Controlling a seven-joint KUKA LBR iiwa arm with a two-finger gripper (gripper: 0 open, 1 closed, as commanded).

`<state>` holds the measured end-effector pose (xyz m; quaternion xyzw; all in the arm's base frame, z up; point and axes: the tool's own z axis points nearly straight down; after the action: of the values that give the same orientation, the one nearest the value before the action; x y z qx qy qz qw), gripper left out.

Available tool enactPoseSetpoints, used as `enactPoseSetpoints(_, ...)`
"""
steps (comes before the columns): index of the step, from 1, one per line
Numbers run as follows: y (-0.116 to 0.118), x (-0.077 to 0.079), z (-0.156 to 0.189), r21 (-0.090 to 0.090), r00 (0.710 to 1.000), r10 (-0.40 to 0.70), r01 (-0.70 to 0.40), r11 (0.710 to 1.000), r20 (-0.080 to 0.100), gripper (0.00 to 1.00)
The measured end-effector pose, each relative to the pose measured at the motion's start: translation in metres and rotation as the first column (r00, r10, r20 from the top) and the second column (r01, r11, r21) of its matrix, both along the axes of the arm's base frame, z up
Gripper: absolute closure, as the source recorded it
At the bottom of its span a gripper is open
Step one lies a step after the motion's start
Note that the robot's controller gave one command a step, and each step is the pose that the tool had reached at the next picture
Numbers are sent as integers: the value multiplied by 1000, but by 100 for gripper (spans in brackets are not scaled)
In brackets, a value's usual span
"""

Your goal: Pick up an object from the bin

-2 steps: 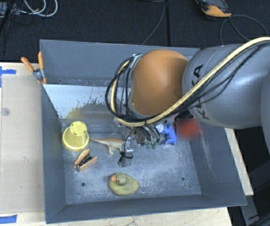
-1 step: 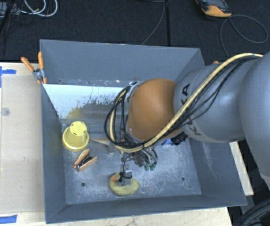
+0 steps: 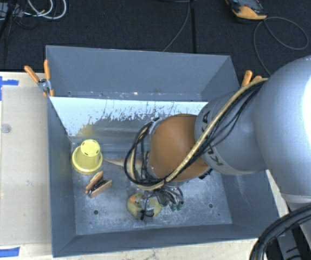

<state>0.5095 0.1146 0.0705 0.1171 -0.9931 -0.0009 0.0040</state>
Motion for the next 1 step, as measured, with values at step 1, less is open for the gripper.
enactPoseSetpoints(1, 0, 0, 0, 0, 1000, -1, 1, 1000, 0, 100)
